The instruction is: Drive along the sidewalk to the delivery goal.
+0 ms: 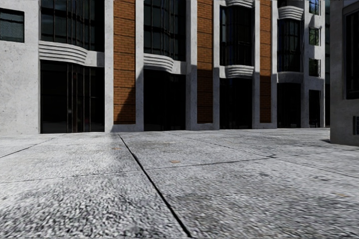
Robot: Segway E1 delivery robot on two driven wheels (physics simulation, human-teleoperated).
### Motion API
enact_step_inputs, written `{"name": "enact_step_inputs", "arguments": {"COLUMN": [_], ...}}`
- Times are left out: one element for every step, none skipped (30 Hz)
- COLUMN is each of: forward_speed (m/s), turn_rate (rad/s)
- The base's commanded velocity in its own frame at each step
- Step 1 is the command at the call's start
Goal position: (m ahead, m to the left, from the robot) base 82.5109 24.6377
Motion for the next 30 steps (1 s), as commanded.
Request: {"name": "enact_step_inputs", "arguments": {"forward_speed": [2.0,2.0,2.0,2.0,2.0,2.0,2.0,2.0,2.0,2.0,2.0,2.0,2.0,2.0,2.0,2.0,2.0,2.0,2.0,2.0,2.0,2.0,2.0,2.0,2.0,2.0,2.0,2.0,2.0,2.0], "turn_rate": [0.0,0.0,0.0,0.0,0.0,0.0,0.0,0.0,0.0,0.0,0.0,0.0,0.0,0.0,0.0,-0.12,-0.22,-0.22,-0.3,-0.35,-0.38,-0.38,-0.4,-0.44,-0.49,-0.51,-0.51,-0.51,-0.51,-0.51]}}
